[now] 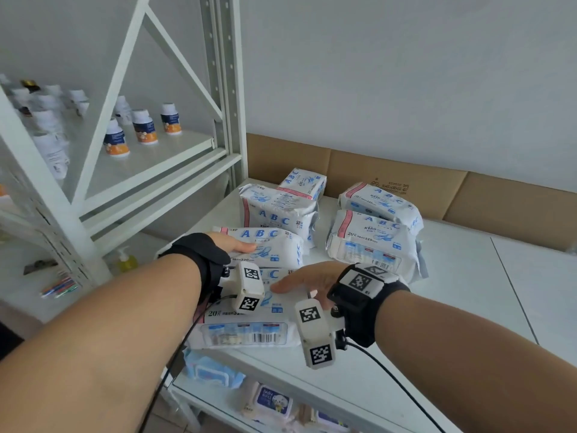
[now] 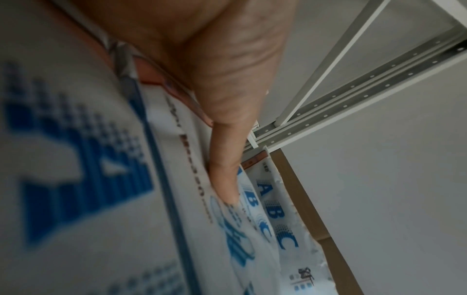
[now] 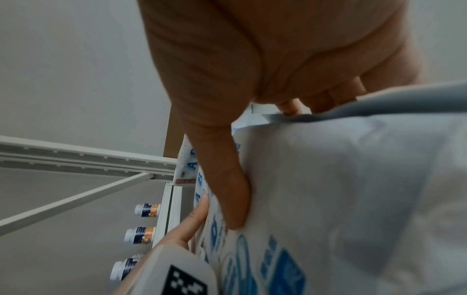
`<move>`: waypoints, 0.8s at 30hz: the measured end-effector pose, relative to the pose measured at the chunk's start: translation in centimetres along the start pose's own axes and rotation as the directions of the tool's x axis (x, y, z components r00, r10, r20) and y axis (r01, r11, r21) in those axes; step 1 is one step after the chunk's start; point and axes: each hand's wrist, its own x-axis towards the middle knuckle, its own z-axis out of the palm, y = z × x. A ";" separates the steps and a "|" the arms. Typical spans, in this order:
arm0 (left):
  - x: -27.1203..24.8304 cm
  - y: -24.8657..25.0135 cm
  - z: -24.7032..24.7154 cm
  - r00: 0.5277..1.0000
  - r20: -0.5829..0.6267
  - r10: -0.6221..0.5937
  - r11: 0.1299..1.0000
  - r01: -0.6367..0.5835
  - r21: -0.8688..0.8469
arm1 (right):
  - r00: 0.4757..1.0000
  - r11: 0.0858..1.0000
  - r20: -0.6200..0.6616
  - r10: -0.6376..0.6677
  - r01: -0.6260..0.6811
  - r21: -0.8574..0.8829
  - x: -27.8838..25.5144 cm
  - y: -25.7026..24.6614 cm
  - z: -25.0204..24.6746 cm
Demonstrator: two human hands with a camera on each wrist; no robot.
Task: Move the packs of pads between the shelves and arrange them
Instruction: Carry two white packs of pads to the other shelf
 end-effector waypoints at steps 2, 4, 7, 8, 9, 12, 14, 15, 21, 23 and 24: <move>-0.1 0.0 0.7 0.997 0.073 -0.002 0.999 0.005 -0.041 | 1.000 1.000 -0.003 -0.003 0.003 0.011 -0.3 0.4 -0.1; -0.1 0.1 1.5 0.997 0.070 0.039 0.998 -0.036 -0.042 | 1.000 1.000 0.018 0.002 -0.003 0.030 -0.6 1.0 -0.2; -0.6 0.6 2.8 0.996 0.052 0.066 0.998 -0.065 -0.022 | 1.000 0.999 0.017 0.018 -0.019 0.041 -1.0 2.0 -0.2; -0.8 0.7 3.1 0.997 0.058 0.056 0.998 -0.055 -0.030 | 1.000 0.999 0.011 0.020 -0.021 0.041 -1.2 2.3 -0.3; -0.7 0.9 3.3 0.997 0.055 0.051 0.999 -0.051 -0.015 | 1.000 0.998 0.000 0.026 -0.026 0.055 -1.5 2.7 -0.6; -0.9 1.0 3.3 0.993 0.026 0.118 0.989 -0.119 0.086 | 0.998 0.996 -0.047 0.049 -0.045 0.077 -2.6 3.7 -2.7; -1.0 0.9 3.3 0.997 0.023 0.078 0.991 -0.080 0.104 | 0.995 0.995 -0.078 0.069 -0.063 0.078 -3.6 4.5 -4.6; -1.1 0.7 3.3 0.996 0.012 0.084 0.991 -0.085 0.107 | 0.993 0.994 -0.091 0.076 -0.069 0.081 -4.1 4.9 -5.4; -1.8 0.6 3.6 0.990 0.075 0.118 0.988 -0.125 0.092 | 0.980 0.996 -0.186 0.067 -0.054 0.077 -6.4 6.9 -8.2; -2.2 0.7 3.7 0.989 0.094 0.116 0.987 -0.125 0.101 | 0.975 0.998 -0.217 0.055 -0.045 0.049 -6.9 7.3 -8.6; -2.2 0.6 3.7 0.989 0.090 0.115 0.986 -0.125 0.107 | 0.974 0.999 -0.220 0.046 -0.038 0.039 -7.1 7.5 -8.7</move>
